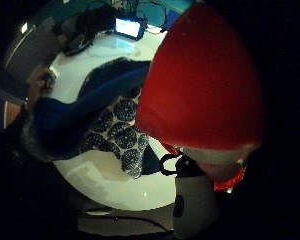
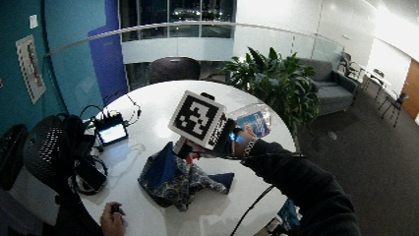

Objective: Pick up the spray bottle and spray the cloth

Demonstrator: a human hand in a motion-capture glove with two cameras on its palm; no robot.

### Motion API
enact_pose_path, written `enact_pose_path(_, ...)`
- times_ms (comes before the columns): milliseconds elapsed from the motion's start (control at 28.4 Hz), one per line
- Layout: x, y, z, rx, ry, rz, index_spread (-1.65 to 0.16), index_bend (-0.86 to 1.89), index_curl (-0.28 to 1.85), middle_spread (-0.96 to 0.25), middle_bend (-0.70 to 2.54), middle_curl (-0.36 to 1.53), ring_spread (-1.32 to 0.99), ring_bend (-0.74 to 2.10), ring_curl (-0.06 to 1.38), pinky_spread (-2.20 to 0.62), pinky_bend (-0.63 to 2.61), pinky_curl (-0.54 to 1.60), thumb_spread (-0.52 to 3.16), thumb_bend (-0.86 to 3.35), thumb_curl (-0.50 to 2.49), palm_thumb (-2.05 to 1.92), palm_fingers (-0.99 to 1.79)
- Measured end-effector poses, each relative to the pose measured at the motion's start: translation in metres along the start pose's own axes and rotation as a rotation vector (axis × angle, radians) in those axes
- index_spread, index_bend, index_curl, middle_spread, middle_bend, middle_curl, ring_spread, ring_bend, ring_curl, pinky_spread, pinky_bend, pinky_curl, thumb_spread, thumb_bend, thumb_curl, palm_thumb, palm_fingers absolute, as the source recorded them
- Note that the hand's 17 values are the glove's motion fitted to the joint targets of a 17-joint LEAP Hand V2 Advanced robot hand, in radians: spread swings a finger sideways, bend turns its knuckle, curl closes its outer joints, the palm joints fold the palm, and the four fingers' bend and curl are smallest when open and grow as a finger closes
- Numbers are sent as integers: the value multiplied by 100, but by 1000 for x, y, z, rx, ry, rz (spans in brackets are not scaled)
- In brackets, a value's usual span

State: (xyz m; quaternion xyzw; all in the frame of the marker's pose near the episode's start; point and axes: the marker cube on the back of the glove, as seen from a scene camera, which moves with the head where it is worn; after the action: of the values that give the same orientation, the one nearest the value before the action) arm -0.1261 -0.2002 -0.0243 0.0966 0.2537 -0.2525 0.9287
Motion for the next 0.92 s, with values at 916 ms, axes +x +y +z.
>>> enact_pose_path(916, 14, -97, -80, 679, -1055, 394, -31, 20, 57, -26, 55, 50, -23, 68, 45, -36, 46, 40, 33, -3, 79, 92, 139)
